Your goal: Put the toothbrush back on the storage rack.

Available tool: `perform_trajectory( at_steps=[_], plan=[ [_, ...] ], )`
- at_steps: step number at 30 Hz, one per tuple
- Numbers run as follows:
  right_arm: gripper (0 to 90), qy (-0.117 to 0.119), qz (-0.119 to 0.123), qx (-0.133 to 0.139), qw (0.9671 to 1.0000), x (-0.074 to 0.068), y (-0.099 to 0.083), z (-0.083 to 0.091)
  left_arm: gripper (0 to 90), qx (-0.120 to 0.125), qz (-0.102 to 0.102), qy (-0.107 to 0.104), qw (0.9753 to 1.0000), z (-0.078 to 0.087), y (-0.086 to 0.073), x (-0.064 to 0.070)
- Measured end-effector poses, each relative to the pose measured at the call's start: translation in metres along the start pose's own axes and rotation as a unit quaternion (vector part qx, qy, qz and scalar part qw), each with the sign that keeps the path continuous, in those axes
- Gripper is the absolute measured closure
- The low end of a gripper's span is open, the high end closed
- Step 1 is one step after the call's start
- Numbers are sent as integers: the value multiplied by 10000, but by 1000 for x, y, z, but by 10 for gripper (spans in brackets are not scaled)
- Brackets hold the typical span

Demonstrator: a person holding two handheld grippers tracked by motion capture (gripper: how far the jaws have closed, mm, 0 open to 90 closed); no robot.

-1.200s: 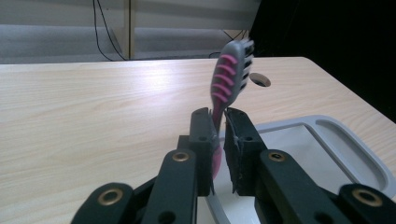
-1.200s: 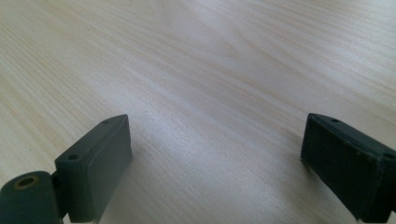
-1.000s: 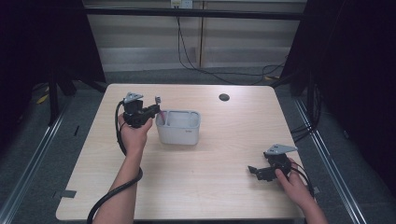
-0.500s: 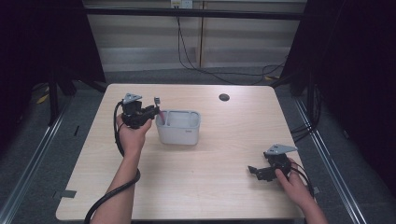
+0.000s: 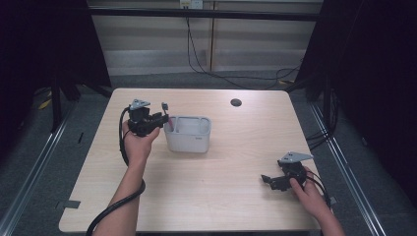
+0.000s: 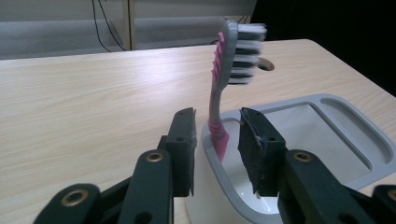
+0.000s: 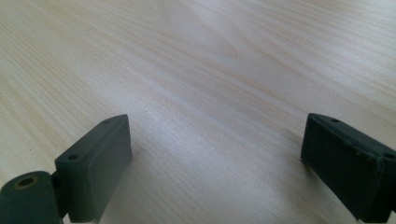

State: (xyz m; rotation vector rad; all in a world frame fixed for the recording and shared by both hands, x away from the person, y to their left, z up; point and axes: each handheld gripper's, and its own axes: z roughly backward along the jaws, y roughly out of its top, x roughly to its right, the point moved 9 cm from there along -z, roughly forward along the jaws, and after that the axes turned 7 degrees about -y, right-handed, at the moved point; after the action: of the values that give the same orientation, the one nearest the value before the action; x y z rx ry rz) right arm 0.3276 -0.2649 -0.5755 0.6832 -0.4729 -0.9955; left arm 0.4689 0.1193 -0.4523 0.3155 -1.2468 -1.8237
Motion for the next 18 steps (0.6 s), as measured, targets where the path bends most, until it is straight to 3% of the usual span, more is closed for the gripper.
perform_trajectory(
  at_steps=[5, 18],
  plan=[
    [82, 0, -1, -1, 10000, 0, 0, 0, 631, -60, -28, 1, 10000, 0, 0, 0],
    [82, 2, 1, 1, 10000, 0, 0, 0, 457, -307, -163, -123, 9993, -2, -5, 6]
  ],
)
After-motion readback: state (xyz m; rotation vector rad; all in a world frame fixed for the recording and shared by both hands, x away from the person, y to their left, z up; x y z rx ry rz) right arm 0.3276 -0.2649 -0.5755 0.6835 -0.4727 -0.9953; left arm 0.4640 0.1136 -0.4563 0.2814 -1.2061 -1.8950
